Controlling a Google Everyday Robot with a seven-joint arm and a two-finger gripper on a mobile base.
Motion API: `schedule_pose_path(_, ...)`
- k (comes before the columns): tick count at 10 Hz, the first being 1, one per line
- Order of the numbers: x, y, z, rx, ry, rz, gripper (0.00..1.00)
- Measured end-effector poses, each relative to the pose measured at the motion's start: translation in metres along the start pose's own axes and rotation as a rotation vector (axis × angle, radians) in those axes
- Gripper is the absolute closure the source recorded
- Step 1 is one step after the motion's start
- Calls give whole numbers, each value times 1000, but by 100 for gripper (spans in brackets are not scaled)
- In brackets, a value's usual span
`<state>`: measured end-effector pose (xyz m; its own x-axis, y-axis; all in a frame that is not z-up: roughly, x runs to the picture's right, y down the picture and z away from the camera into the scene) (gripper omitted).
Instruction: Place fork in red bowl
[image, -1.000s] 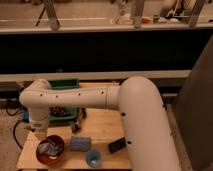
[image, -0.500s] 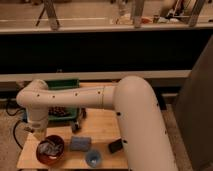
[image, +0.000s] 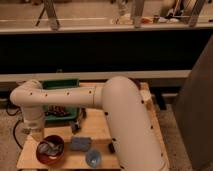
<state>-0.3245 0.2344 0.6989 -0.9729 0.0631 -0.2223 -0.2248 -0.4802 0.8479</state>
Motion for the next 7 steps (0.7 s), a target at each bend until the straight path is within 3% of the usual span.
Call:
schedule_pose_path(5, 0, -1, 2, 28, -46, -17, 20)
schedule_pose_path(7, 2, -5, -4, -45, -38, -31, 20)
